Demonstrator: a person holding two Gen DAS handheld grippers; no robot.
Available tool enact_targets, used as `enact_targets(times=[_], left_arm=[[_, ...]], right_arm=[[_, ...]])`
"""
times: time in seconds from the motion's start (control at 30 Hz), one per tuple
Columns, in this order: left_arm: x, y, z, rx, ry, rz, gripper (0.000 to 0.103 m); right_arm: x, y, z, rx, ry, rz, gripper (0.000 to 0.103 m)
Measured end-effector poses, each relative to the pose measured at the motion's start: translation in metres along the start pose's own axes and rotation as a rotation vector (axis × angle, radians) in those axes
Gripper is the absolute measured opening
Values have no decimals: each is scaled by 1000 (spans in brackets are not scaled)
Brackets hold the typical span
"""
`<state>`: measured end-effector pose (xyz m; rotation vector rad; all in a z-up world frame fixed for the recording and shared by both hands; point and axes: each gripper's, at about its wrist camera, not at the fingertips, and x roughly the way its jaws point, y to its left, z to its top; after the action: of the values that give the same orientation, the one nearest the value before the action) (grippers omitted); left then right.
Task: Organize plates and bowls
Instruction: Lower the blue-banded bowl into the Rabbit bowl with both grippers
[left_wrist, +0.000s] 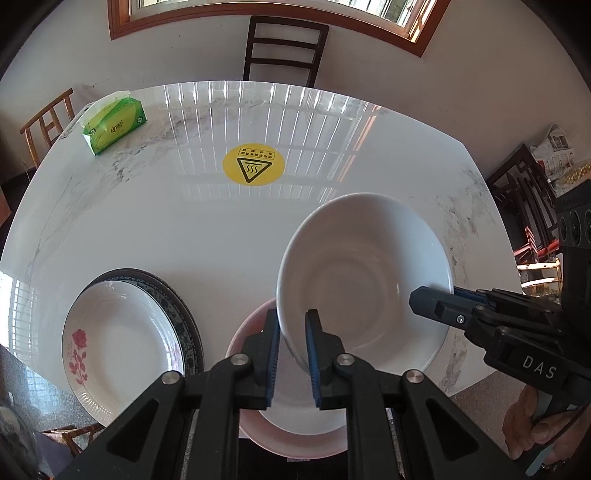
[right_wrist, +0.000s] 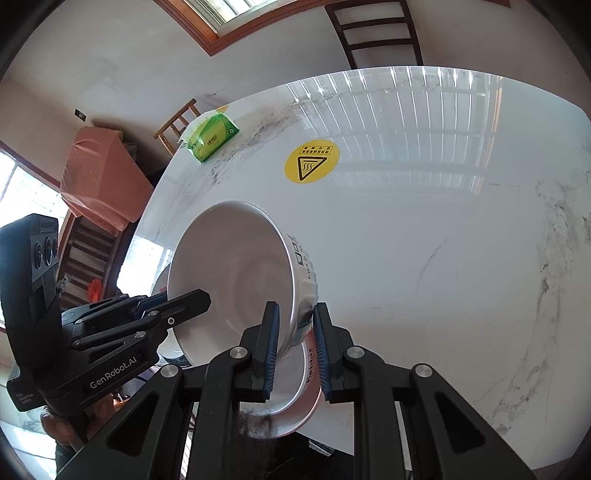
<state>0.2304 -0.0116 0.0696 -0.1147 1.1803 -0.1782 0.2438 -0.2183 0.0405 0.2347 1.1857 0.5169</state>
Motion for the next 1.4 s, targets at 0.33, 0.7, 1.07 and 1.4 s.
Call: enact_targets(times=[0.33, 0.7, 1.07, 1.4], left_arm=[[-9, 3, -30, 3, 13, 9, 15], [-12, 9, -43, -4, 19, 6, 15], [-7, 11, -49, -6, 31, 6, 15], [1, 12, -54, -11, 47, 5, 15]], right_arm=[[-3, 14, -23, -24, 11, -8, 18], [4, 21, -35, -28, 30, -14, 18], [15, 25, -39, -33, 49, -27, 18], [21, 21, -45, -24, 68, -27, 18]])
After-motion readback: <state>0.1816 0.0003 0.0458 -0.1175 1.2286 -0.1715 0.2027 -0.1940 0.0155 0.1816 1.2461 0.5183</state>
